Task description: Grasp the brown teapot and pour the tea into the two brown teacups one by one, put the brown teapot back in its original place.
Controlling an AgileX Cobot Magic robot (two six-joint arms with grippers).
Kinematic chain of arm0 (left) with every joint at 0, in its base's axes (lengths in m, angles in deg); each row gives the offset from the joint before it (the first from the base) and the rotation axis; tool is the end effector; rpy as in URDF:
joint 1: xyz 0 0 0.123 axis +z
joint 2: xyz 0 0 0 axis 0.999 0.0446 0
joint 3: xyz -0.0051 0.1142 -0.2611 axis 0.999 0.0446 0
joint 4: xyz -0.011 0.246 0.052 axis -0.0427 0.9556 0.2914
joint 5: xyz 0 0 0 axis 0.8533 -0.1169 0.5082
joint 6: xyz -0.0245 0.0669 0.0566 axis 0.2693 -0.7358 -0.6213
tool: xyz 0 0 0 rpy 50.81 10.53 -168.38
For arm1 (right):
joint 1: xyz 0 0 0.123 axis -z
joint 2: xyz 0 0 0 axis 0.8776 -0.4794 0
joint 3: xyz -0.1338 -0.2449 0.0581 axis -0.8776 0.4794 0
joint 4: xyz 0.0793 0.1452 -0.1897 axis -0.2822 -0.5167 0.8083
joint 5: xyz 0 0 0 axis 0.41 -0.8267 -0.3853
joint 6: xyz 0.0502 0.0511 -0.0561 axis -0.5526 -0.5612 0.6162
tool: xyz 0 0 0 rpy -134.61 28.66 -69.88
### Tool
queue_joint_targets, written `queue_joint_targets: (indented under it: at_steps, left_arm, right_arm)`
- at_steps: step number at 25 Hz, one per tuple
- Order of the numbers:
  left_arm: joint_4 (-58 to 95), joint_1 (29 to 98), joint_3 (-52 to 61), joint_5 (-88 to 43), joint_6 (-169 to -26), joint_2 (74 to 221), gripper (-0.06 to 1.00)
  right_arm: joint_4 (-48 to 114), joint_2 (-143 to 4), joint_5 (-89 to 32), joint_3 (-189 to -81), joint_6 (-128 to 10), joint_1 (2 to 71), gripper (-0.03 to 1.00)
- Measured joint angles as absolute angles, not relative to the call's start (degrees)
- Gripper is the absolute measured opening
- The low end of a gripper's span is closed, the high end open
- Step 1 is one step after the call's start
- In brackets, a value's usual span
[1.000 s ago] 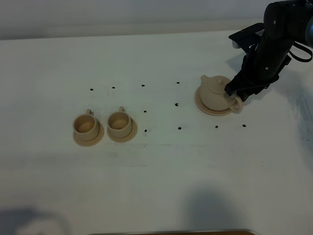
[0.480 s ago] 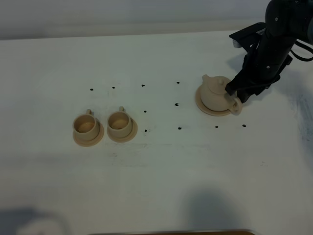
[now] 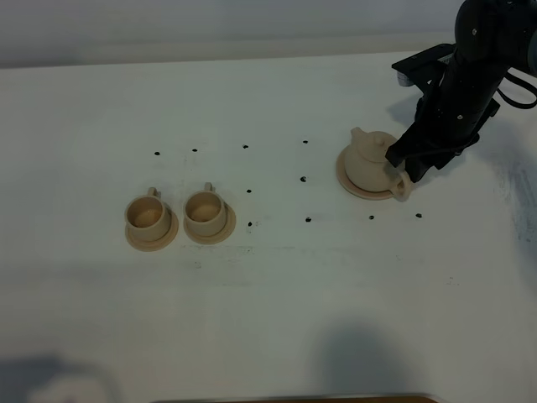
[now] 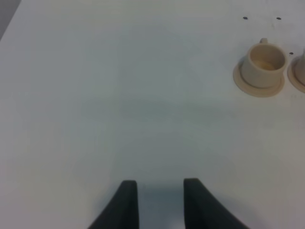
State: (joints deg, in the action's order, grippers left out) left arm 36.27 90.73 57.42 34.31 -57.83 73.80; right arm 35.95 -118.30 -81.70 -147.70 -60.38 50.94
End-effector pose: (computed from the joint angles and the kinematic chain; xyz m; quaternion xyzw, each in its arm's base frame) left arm -0.0020 0.0057 0.2671 -0.0646 0.8580 0.0278 0.5088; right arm 0.4173 0.0838 0.1665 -0.2555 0.9657 0.0359 0.0300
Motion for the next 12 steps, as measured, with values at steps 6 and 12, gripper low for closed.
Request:
queue_joint_targets:
  at_steps: [6, 12]
  left_arm:
    - [36.27, 90.73, 57.42, 34.31, -57.83, 73.8, 0.3]
    - [36.27, 90.73, 57.42, 34.31, -57.83, 73.8, 0.3]
  right_arm:
    - [33.68, -118.3, -82.32, -147.7, -59.46, 50.94, 0.41]
    - [32.93, -118.3, -82.71, -147.7, -58.67, 50.94, 0.41]
